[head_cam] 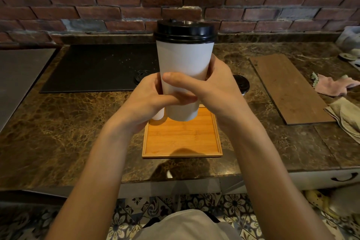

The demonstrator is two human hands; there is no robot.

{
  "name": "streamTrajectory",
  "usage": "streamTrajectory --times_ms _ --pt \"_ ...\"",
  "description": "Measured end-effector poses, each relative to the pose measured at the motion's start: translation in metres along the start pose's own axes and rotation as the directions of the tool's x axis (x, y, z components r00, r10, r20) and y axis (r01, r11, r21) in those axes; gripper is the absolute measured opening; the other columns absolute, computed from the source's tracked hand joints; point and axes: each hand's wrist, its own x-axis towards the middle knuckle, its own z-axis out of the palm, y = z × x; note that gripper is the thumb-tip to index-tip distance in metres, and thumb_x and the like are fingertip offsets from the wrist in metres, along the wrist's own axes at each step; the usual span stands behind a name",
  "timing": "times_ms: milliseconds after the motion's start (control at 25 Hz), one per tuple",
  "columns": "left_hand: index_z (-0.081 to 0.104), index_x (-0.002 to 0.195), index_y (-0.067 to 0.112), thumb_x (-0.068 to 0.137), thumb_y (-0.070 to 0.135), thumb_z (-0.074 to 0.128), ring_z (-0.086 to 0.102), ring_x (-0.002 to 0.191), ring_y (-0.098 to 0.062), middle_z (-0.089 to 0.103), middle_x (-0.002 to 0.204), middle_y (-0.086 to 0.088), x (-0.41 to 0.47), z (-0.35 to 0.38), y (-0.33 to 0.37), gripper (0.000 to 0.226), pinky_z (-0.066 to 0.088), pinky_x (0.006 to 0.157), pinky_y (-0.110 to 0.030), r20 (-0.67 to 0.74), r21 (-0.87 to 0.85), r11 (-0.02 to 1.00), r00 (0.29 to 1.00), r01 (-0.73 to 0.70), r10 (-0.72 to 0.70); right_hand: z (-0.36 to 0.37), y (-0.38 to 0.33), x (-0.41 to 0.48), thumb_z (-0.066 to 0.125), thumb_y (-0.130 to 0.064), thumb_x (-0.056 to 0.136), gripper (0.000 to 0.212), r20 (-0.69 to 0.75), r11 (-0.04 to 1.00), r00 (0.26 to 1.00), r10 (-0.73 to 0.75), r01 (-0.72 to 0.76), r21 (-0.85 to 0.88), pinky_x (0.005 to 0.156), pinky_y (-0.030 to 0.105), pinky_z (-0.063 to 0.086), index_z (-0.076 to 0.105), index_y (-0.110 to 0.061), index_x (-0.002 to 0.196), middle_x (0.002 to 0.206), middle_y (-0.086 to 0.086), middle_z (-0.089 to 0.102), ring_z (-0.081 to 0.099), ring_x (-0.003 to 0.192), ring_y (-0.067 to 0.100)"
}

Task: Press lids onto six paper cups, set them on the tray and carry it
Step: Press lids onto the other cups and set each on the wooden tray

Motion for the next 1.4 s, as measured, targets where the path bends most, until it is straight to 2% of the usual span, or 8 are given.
streamTrajectory --times_ms 120,320,480,600,920,1120,1280,1400 --pt "0.065 0.101 0.02 0.06 0.02 0.08 0.069 0.095 -0.015 0.072 0.096 0.001 0.002 0.003 -0.001 0.043 0.054 0.078 -0.024 -0.083 0.053 0.998 0.996 0.032 -0.027 0.005 0.002 0.001 0.088 -0.031 0.069 0.069 -0.075 1.0 0.997 -0.006 0.004 -0.026 0.079 0.03 0.06 0.053 -0.016 0.127 0.111 -0.002 0.065 0.065 0.1 0.011" --pt "0.06 0.108 0.017 0.073 0.008 0.076 0.068 0.092 -0.006 0.069 0.1 0.003 0.002 0.01 0.0 0.039 0.052 0.072 -0.015 -0.137 0.129 0.991 0.991 0.029 -0.011 0.009 0.005 0.001 0.084 -0.052 0.061 0.07 -0.175 0.988 0.984 -0.033 0.006 -0.153 0.09 0.046 0.054 0.057 -0.023 0.119 0.109 -0.008 0.065 0.063 0.105 0.015" --pt "0.06 0.104 0.023 0.065 0.025 0.078 0.067 0.09 -0.002 0.071 0.092 0.015 -0.001 0.009 0.009 0.043 0.051 0.07 -0.012 -0.097 0.136 0.99 0.995 -0.021 0.034 -0.003 0.002 0.002 0.087 -0.037 0.067 0.067 -0.078 0.996 0.995 -0.068 0.063 -0.067 0.08 0.031 0.06 0.057 -0.02 0.124 0.11 -0.007 0.067 0.066 0.1 0.009" --pt "0.06 0.106 0.027 0.068 0.023 0.079 0.066 0.092 0.0 0.07 0.096 0.021 -0.001 0.007 0.015 0.043 0.049 0.069 -0.009 -0.021 0.108 0.993 0.998 -0.051 0.054 -0.01 0.0 0.003 0.084 -0.032 0.067 0.062 0.003 0.996 0.997 -0.081 0.081 0.032 0.074 0.021 0.056 0.059 -0.019 0.122 0.107 -0.005 0.069 0.068 0.097 0.007" --pt "0.063 0.114 0.031 0.069 0.022 0.072 0.063 0.109 -0.016 0.068 0.113 0.007 -0.004 0.0 0.003 0.047 0.051 0.083 -0.023 0.15 -0.071 0.997 0.988 0.038 -0.027 -0.023 0.008 0.004 0.076 -0.022 0.074 0.054 0.206 0.994 0.977 -0.058 0.038 0.1 0.077 0.026 0.054 0.06 -0.01 0.124 0.11 0.004 0.072 0.07 0.101 0.018" --pt "0.064 0.109 0.031 0.068 0.023 0.074 0.065 0.102 -0.009 0.07 0.105 0.012 -0.003 0.0 0.002 0.043 0.051 0.077 -0.017 0.093 -0.042 0.999 0.996 0.018 -0.014 -0.021 0.006 0.005 0.074 -0.027 0.074 0.055 0.207 0.997 0.977 -0.046 0.033 0.069 0.077 0.026 0.054 0.058 -0.013 0.125 0.11 0.002 0.071 0.069 0.101 0.016" --pt "0.063 0.105 0.023 0.065 0.022 0.077 0.067 0.095 -0.009 0.072 0.094 0.011 -0.002 0.004 0.002 0.043 0.052 0.074 -0.018 0.015 -0.024 1.0 1.0 0.005 -0.005 -0.015 0.001 0.005 0.077 -0.033 0.069 0.06 0.142 0.998 0.987 -0.068 0.069 -0.002 0.075 0.023 0.055 0.057 -0.016 0.123 0.109 0.001 0.068 0.068 0.098 0.012" --pt "0.063 0.103 0.022 0.066 0.017 0.08 0.067 0.09 -0.005 0.072 0.091 0.014 -0.001 0.009 0.002 0.042 0.05 0.069 -0.013 -0.054 0.036 0.999 0.998 -0.017 0.019 -0.013 0.0 0.004 0.081 -0.032 0.072 0.061 0.075 0.995 0.993 -0.086 0.09 -0.044 0.075 0.022 0.057 0.055 -0.019 0.125 0.11 -0.003 0.066 0.066 0.098 0.008"
